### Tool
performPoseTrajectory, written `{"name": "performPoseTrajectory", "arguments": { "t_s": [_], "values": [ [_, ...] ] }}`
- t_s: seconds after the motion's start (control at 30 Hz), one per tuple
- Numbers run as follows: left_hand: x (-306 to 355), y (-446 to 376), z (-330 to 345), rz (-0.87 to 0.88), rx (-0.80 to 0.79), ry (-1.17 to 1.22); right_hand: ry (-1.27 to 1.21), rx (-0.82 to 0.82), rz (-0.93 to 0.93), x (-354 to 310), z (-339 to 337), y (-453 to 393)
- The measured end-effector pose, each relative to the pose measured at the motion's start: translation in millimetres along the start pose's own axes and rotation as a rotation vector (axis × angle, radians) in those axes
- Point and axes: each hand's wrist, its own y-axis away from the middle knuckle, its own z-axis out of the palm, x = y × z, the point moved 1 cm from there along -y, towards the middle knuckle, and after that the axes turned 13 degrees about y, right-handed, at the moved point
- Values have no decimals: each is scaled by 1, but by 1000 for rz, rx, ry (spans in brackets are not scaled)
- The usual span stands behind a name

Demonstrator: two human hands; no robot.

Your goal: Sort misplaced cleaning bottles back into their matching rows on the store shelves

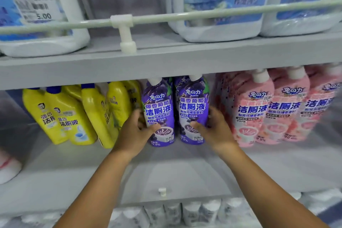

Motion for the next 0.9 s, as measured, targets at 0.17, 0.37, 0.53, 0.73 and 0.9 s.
{"name": "performPoseTrajectory", "arguments": {
  "t_s": [0.17,0.37,0.53,0.73,0.9],
  "values": [
    [0,0,8,81,36,-19,80,-27,-30,0,2,-7],
    [-1,-12,15,104,14,5,90,-24,-75,-1,1,-15],
    [-5,-17,15,115,10,19,201,-5,-97,3,-3,-18],
    [-13,-18,15,98,-5,105,241,-19,-27,3,-4,-17],
    [-22,-14,21,71,45,168,24,50,83,7,7,-5]
  ]
}}
